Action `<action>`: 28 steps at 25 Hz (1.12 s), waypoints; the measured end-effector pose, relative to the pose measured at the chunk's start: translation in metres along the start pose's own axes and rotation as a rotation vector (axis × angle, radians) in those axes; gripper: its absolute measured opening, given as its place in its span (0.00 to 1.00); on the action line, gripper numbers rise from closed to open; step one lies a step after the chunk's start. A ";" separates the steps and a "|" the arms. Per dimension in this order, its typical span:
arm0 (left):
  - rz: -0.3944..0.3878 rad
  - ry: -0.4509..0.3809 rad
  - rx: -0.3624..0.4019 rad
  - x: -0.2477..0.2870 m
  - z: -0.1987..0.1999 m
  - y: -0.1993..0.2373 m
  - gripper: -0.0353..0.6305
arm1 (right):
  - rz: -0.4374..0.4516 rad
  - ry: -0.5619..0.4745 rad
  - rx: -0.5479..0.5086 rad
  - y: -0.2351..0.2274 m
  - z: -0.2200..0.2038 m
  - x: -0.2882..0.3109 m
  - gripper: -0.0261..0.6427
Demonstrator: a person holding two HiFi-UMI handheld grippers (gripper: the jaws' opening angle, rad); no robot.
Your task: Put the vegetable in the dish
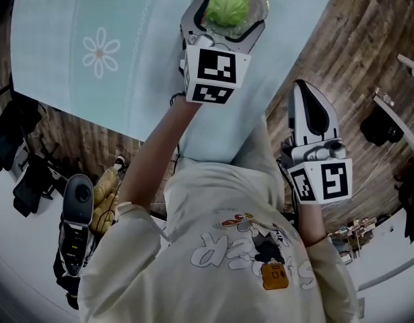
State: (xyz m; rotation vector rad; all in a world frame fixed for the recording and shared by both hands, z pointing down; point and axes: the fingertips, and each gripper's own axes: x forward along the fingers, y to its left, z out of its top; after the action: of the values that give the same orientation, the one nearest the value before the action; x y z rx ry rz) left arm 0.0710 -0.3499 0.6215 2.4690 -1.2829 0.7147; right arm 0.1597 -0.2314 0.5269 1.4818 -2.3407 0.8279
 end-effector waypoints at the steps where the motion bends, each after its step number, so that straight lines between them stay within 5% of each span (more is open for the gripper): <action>1: 0.004 -0.002 -0.002 -0.004 -0.001 -0.003 0.73 | 0.001 -0.005 -0.001 0.002 0.000 -0.002 0.07; 14: 0.055 -0.018 -0.062 -0.086 -0.002 -0.014 0.18 | -0.019 -0.049 -0.024 0.036 -0.004 -0.024 0.07; 20: 0.069 -0.039 -0.086 -0.134 -0.001 -0.020 0.06 | -0.030 -0.076 -0.077 0.063 -0.005 -0.049 0.07; 28: 0.033 -0.079 -0.055 -0.188 -0.002 -0.045 0.06 | -0.052 -0.111 -0.086 0.095 -0.014 -0.080 0.07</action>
State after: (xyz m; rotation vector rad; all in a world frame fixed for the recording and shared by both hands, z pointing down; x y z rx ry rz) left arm 0.0156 -0.1941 0.5217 2.4596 -1.3562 0.5875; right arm 0.1101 -0.1326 0.4677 1.5828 -2.3728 0.6384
